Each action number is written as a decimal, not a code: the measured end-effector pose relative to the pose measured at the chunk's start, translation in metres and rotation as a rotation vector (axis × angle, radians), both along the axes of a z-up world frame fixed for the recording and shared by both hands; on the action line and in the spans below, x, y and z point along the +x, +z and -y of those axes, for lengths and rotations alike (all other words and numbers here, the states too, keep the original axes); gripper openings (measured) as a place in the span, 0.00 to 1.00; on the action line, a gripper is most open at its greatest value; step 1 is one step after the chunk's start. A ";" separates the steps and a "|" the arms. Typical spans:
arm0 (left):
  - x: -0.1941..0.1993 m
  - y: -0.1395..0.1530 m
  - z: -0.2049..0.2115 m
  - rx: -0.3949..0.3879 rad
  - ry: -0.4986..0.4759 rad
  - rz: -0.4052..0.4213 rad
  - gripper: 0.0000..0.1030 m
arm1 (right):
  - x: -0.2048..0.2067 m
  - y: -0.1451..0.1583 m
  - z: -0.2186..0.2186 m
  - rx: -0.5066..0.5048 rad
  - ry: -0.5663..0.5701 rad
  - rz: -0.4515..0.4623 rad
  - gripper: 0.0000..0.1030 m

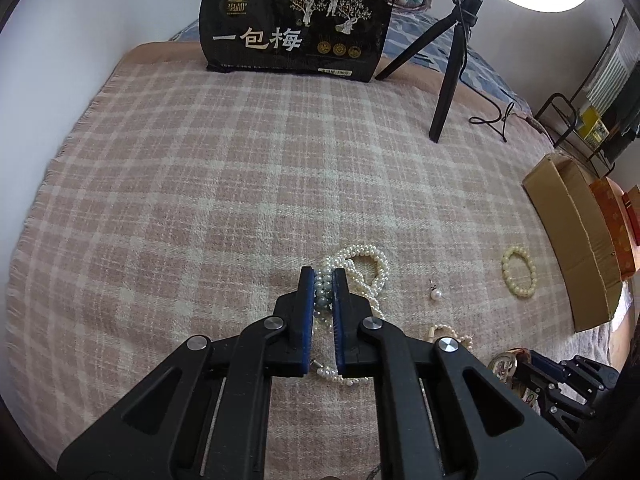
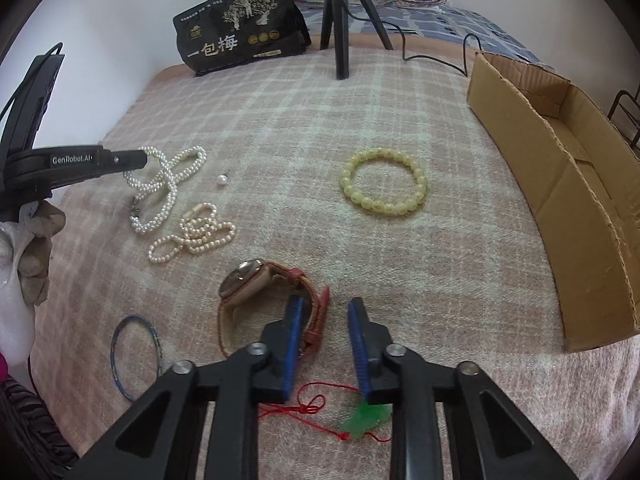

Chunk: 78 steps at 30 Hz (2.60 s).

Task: Organize jewelry
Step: 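Close the right tool on the red strap of the watch, then carry the pearl necklace in the left tool into the cardboard box while the right tool carries the watch there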

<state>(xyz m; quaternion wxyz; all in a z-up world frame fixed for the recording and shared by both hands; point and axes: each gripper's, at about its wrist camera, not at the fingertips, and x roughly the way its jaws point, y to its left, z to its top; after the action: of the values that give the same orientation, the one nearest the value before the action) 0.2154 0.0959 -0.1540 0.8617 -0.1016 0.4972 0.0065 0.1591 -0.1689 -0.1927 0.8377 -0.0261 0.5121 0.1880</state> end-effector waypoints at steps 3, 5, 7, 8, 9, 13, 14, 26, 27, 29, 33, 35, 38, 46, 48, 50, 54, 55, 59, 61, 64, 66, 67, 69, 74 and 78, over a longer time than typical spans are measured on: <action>-0.003 0.011 -0.001 -0.012 0.001 0.025 0.06 | -0.003 0.004 -0.003 -0.001 0.004 0.021 0.10; -0.005 0.019 -0.003 -0.022 0.006 0.044 0.06 | -0.005 0.008 -0.003 0.004 0.002 0.040 0.09; -0.007 0.029 -0.005 -0.033 0.011 0.067 0.06 | -0.007 0.014 -0.001 0.017 -0.004 0.056 0.09; -0.008 0.033 -0.006 -0.036 0.013 0.078 0.06 | -0.007 0.016 0.000 0.022 -0.006 0.064 0.08; -0.009 0.038 -0.007 -0.038 0.016 0.090 0.06 | -0.009 0.019 0.001 0.023 -0.007 0.071 0.08; -0.012 0.055 -0.008 -0.050 0.020 0.129 0.06 | -0.012 0.027 0.001 0.025 -0.004 0.099 0.08; -0.013 0.059 -0.008 -0.052 0.020 0.139 0.06 | -0.013 0.029 0.001 0.025 -0.002 0.107 0.08; -0.030 0.101 0.001 -0.057 -0.006 0.240 0.06 | -0.029 0.059 0.017 0.034 -0.023 0.201 0.08; -0.032 0.104 0.004 -0.056 -0.009 0.249 0.06 | -0.030 0.061 0.020 0.036 -0.027 0.207 0.08; -0.035 0.109 0.009 -0.052 -0.018 0.264 0.06 | -0.033 0.067 0.025 0.036 -0.036 0.222 0.08; -0.039 0.122 0.018 -0.061 -0.033 0.296 0.06 | -0.038 0.077 0.039 0.038 -0.058 0.251 0.08; -0.041 0.130 0.025 -0.069 -0.042 0.315 0.06 | -0.040 0.082 0.046 0.039 -0.071 0.265 0.08; -0.042 0.141 0.037 -0.083 -0.066 0.341 0.06 | -0.043 0.089 0.057 0.039 -0.091 0.282 0.08; -0.041 0.164 0.082 -0.121 -0.152 0.388 0.06 | -0.046 0.103 0.090 0.039 -0.150 0.318 0.08; -0.039 0.167 0.094 -0.128 -0.172 0.394 0.06 | -0.045 0.106 0.099 0.041 -0.167 0.323 0.08; -0.036 0.170 0.105 -0.138 -0.189 0.397 0.06 | -0.045 0.108 0.108 0.044 -0.187 0.326 0.08; -0.028 0.178 0.130 -0.148 -0.227 0.405 0.06 | -0.041 0.113 0.128 0.053 -0.229 0.332 0.08; -0.025 0.180 0.137 -0.151 -0.237 0.409 0.06 | -0.040 0.114 0.133 0.060 -0.239 0.333 0.08; -0.011 0.190 0.162 -0.183 -0.271 0.412 0.06 | -0.034 0.120 0.150 0.074 -0.266 0.333 0.08; -0.003 0.194 0.176 -0.188 -0.293 0.408 0.06 | -0.030 0.121 0.156 0.078 -0.280 0.329 0.08; 0.007 0.198 0.198 -0.174 -0.322 0.415 0.06 | -0.024 0.123 0.166 0.097 -0.299 0.314 0.08; 0.015 0.201 0.212 -0.160 -0.338 0.419 0.06 | -0.020 0.123 0.170 0.099 -0.308 0.307 0.08; 0.019 0.201 0.219 -0.156 -0.345 0.418 0.06 | -0.018 0.123 0.173 0.100 -0.311 0.306 0.08; 0.029 0.201 0.231 -0.160 -0.353 0.410 0.06 | -0.015 0.125 0.178 0.109 -0.323 0.306 0.08; 0.053 0.200 0.255 -0.185 -0.364 0.390 0.06 | -0.007 0.124 0.193 0.115 -0.368 0.302 0.08; 0.070 0.194 0.275 -0.183 -0.381 0.374 0.06 | 0.001 0.116 0.204 0.116 -0.406 0.282 0.08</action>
<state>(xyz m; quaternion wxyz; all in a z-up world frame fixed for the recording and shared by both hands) 0.2851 -0.1794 0.0401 0.9113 -0.0834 0.3383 -0.2192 0.1596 -0.3728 -0.0764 0.9215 0.0995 0.3734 0.0397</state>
